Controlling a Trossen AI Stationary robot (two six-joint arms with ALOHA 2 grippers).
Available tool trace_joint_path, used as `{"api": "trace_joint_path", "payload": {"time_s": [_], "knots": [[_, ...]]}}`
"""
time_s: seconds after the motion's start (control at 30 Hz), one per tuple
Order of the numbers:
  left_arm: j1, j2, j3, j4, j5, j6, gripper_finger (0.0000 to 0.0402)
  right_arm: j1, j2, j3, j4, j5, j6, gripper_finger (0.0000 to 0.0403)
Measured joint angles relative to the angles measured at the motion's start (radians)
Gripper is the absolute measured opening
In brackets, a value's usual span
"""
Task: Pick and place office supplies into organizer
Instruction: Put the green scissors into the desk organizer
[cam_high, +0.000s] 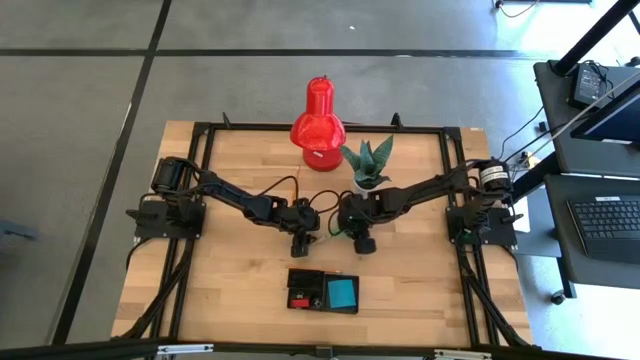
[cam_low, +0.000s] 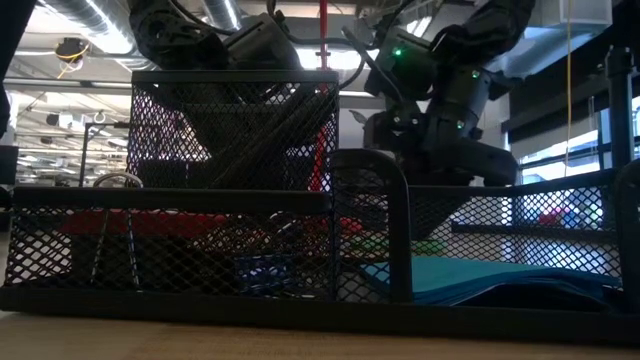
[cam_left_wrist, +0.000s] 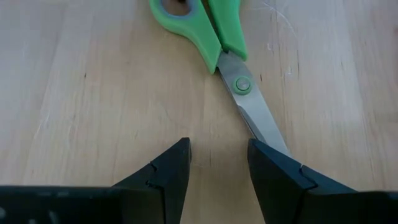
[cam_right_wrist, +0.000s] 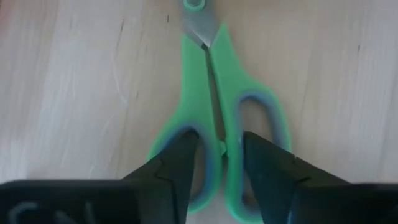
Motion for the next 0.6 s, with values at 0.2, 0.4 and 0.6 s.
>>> {"api": "trace_joint_path", "payload": {"time_s": [0.2,0.4,0.6], "knots": [[0.000,0.000,0.000,0.000,0.000,-0.002,0.0157,0.003,0.003,-0.004,0.032,-0.001,-0.016,0.0111],[0.000,0.000,0.000,0.000,0.001,-0.002,0.0157,0.004,0.004,-0.004,0.042,0.004,-0.011,0.0096],[0.000,0.000,0.000,0.001,-0.005,-0.001,0.0157,0.004,0.004,-0.004,0.032,0.005,-0.008,0.0088]]}}
